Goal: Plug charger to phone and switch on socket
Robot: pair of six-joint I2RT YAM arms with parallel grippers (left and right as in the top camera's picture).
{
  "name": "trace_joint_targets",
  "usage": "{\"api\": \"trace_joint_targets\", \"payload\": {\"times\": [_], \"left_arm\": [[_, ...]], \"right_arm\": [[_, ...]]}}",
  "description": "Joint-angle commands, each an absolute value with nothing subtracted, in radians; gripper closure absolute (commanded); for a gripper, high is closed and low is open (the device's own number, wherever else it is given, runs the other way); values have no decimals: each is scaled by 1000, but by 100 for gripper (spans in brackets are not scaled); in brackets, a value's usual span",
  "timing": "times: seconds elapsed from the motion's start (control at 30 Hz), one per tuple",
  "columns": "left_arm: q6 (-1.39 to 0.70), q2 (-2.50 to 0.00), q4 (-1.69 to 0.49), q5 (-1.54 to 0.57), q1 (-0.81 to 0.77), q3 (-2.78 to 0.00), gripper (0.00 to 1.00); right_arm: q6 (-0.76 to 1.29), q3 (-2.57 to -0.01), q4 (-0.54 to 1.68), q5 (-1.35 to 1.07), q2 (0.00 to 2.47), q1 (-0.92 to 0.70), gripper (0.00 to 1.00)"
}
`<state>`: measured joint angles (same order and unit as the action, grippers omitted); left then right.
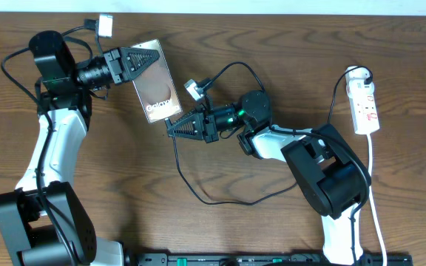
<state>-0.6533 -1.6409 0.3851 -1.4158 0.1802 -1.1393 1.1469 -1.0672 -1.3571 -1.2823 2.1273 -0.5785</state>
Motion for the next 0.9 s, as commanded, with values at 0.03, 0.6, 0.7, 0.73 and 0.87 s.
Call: {"api": "trace_joint_targets", "payload": {"times": [0.03,0.6,0.7,0.73,0.87], "left_arm": [[-616,-1641,389,-1499,183,-1146,93],[-602,-1641,389,-1504,153,-1110,92],[-602,-1641,390,-1503,143,-1110,93],[-602,-1641,389,-1503,142,-1110,93],[-603,-1641,389,-1504,141,-1110,93]], "right_arm": [[1137,-1083,-1361,-1232,2132,-569,99],[1140,-1083,-1362,-1153,2132,-571,99],[1140,-1083,-1362,-1153,2132,-571,99],[1140,-1083,-1362,-1153,2132,-571,99],[1139,-1083,-1362,-1150,2132,-571,99]]}}
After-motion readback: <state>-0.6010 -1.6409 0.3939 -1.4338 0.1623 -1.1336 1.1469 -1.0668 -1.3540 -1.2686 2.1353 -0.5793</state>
